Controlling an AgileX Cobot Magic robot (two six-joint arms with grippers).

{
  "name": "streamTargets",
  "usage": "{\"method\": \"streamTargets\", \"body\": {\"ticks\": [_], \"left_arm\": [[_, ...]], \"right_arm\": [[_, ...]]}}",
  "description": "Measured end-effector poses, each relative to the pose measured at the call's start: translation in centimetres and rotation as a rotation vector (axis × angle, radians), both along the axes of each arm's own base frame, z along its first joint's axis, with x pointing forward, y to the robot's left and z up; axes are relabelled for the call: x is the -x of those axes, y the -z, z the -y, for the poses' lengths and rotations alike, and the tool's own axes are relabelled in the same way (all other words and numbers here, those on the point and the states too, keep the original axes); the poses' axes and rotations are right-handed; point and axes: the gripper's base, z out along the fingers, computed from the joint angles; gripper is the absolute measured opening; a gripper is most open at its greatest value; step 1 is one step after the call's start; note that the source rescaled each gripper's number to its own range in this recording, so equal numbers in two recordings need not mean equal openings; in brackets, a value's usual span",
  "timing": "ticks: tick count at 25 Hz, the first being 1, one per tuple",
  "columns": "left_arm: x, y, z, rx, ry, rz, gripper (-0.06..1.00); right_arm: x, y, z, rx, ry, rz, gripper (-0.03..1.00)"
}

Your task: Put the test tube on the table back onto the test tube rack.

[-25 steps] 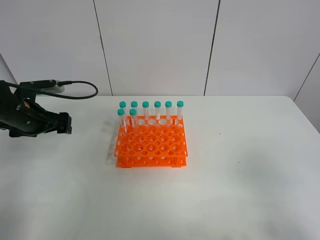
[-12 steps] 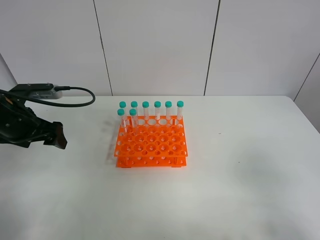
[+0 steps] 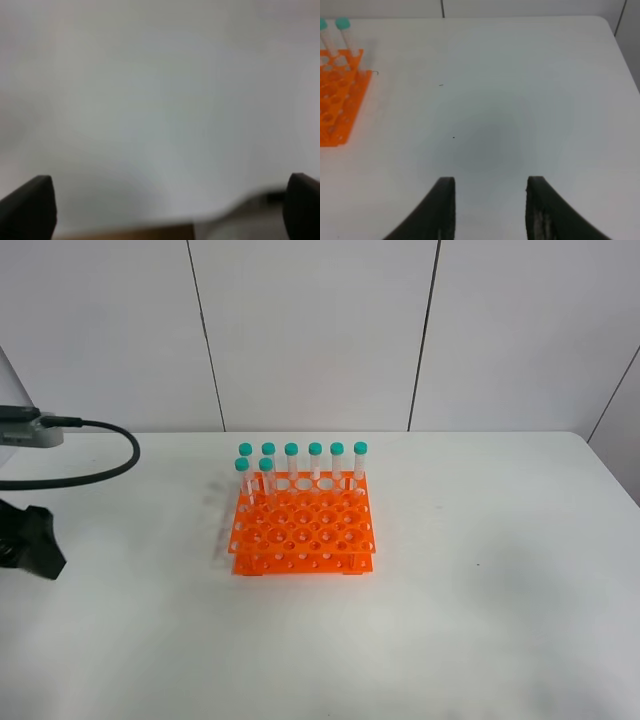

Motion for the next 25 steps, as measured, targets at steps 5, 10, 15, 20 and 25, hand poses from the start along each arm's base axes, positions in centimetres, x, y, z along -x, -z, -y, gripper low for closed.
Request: {"method": "streamTargets", "body": {"ticks": [5,10,15,20,25], "left_arm": [[1.9,-1.0,-0.4,-0.042,0.010,0.016,0.99],[3.1,-1.7,-0.6,-0.059,0.011,0.061,0.99],[4.8,-3.1,-0.6,-0.052,0.008,0.149,0.99],[7.7,-2.3,-0.6,-0.050,0.007,0.192,0.99],[10.6,0.4,-0.3,-0.005,-0.002,0.295,0.99]], "right_arm": [[0.0,0.0,0.0,0.000,0.000,0.000,0.40],[0.0,0.0,0.0,0.000,0.000,0.000,0.40],[0.0,0.0,0.0,0.000,0.000,0.000,0.40],[0.0,0.0,0.0,0.000,0.000,0.000,0.40],[0.0,0.0,0.0,0.000,0.000,0.000,0.40]]}}
